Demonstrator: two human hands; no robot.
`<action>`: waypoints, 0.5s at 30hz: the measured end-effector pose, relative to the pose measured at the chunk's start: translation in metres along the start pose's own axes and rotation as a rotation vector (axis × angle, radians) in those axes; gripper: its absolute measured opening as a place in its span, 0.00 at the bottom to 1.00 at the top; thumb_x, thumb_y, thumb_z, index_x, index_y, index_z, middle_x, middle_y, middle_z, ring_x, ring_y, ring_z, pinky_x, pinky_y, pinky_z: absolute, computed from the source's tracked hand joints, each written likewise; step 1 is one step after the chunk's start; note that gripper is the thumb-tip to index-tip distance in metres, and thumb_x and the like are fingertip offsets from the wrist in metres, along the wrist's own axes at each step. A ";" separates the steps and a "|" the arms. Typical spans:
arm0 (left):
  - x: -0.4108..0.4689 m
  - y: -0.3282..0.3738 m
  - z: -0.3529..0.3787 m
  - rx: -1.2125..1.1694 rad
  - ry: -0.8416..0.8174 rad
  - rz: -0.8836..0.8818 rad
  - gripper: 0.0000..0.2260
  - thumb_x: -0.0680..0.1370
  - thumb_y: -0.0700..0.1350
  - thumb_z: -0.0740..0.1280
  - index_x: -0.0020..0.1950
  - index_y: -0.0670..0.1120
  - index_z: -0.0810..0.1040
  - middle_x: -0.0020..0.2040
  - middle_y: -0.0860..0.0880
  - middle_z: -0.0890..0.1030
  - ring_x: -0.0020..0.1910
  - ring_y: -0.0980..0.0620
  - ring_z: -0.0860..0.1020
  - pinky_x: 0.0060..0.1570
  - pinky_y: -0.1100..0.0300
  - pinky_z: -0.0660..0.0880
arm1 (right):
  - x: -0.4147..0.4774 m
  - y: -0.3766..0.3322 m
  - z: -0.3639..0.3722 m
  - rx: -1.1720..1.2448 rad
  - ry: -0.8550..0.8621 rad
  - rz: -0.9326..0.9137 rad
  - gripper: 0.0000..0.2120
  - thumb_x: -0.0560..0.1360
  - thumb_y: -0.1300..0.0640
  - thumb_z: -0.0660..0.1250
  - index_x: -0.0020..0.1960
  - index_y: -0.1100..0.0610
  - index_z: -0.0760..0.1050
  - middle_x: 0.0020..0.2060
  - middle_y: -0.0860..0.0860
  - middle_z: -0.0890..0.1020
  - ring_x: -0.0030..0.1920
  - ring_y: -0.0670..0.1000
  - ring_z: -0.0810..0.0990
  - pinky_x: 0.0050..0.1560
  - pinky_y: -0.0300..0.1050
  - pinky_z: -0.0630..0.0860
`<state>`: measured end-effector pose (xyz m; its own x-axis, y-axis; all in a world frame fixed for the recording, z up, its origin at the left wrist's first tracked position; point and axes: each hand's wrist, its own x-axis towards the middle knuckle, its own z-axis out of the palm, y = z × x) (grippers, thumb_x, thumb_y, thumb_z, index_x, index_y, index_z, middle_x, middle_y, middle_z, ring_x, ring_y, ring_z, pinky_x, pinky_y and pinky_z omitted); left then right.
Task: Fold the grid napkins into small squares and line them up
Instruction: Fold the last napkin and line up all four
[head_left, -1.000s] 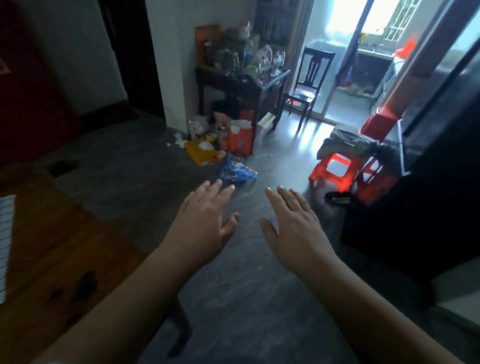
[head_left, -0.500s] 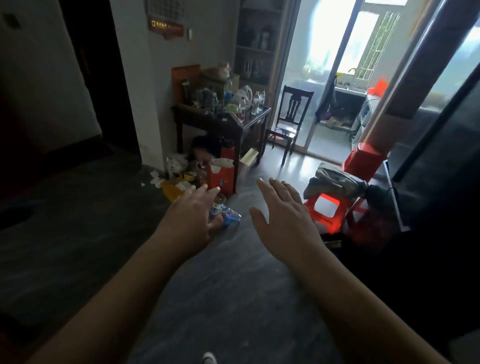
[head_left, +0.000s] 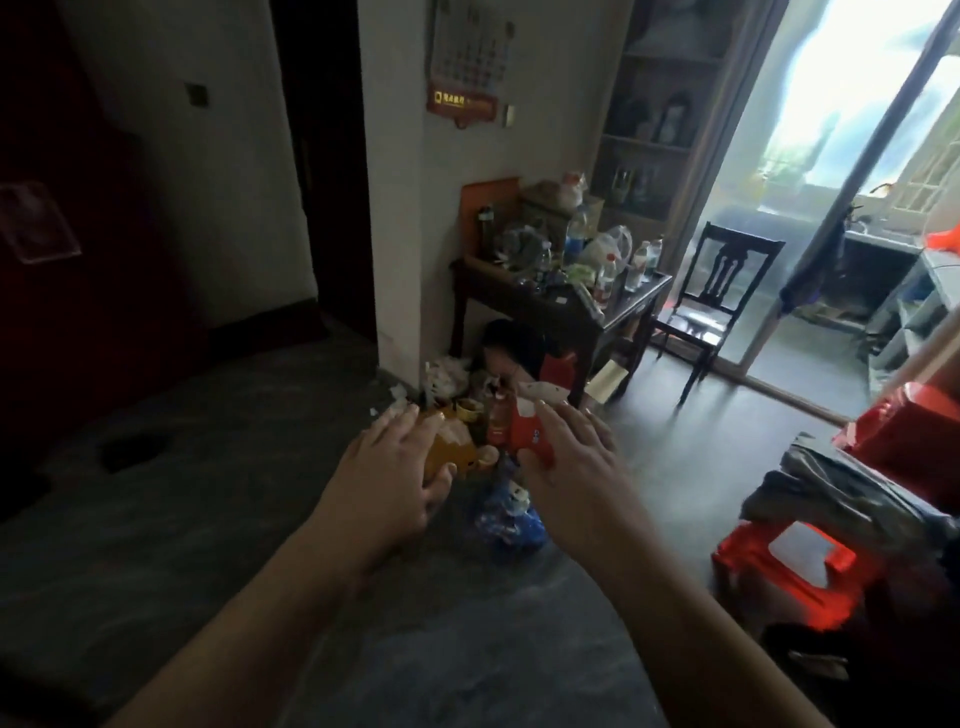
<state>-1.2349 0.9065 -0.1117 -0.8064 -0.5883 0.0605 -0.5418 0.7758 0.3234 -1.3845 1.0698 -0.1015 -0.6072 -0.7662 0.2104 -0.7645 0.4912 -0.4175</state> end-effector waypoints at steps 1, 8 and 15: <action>0.015 -0.011 -0.003 0.009 0.007 -0.036 0.31 0.83 0.60 0.57 0.83 0.54 0.50 0.83 0.50 0.52 0.81 0.48 0.48 0.79 0.52 0.49 | 0.022 -0.002 0.011 0.004 -0.014 -0.023 0.30 0.83 0.40 0.56 0.82 0.44 0.54 0.81 0.45 0.57 0.81 0.49 0.48 0.80 0.54 0.53; 0.120 -0.097 -0.008 0.071 0.042 -0.278 0.30 0.83 0.61 0.55 0.83 0.56 0.47 0.83 0.51 0.49 0.82 0.49 0.46 0.80 0.48 0.50 | 0.182 -0.034 0.088 0.053 -0.163 -0.185 0.31 0.82 0.38 0.54 0.82 0.44 0.51 0.82 0.46 0.54 0.82 0.51 0.46 0.80 0.57 0.53; 0.199 -0.208 -0.044 0.156 0.140 -0.529 0.30 0.83 0.61 0.56 0.82 0.54 0.52 0.83 0.50 0.54 0.81 0.48 0.51 0.78 0.49 0.52 | 0.348 -0.125 0.160 0.066 -0.300 -0.457 0.31 0.83 0.38 0.54 0.82 0.43 0.48 0.82 0.45 0.53 0.82 0.51 0.46 0.79 0.55 0.51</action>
<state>-1.2721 0.6177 -0.1251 -0.3827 -0.9222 0.0560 -0.9005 0.3859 0.2007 -1.4652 0.6757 -0.1179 -0.1207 -0.9846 0.1261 -0.9147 0.0610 -0.3995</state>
